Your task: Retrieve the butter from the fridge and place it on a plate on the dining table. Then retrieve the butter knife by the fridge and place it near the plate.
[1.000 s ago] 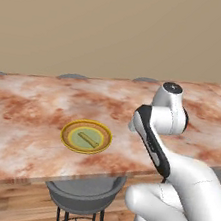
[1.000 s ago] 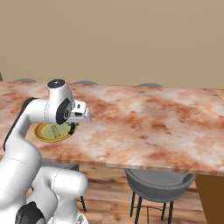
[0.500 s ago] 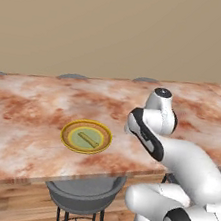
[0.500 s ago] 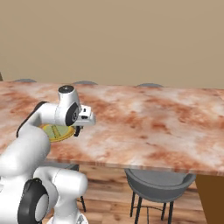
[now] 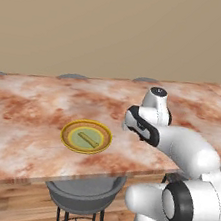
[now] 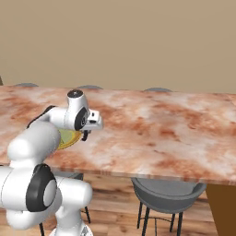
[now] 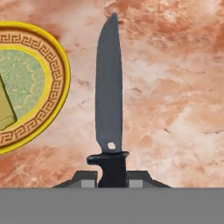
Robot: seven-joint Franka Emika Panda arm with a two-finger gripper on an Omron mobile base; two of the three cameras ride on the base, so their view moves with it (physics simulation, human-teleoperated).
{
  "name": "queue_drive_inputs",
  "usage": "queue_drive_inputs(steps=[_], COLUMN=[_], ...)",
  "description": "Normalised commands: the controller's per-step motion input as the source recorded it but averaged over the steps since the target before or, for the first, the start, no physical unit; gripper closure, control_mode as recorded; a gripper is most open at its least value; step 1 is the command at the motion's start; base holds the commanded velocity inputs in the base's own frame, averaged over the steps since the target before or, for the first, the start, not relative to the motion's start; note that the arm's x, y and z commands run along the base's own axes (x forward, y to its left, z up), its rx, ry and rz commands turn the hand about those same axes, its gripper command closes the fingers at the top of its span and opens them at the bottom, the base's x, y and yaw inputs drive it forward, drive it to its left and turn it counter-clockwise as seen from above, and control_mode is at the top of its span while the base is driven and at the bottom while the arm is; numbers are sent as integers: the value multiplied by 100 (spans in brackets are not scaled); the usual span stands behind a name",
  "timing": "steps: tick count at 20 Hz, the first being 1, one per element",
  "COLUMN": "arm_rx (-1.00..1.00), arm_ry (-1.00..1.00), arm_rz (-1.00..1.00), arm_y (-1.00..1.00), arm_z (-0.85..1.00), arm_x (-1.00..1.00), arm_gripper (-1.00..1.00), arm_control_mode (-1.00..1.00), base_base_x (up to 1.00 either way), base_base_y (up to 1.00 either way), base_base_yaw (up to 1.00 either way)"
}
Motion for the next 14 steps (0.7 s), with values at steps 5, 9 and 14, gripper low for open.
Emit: queue_drive_inputs(steps=[5,9,14], arm_rx=[0,0,0], arm_ry=[0,0,0], arm_rz=[0,0,0], arm_y=[0,0,0], arm_z=[-15,-22,-33], arm_x=[28,16,24], arm_gripper=[100,100,100], arm_control_mode=[-100,-100,-100], base_base_x=[0,0,0], base_base_y=[0,0,0], base_base_yaw=[0,0,0])
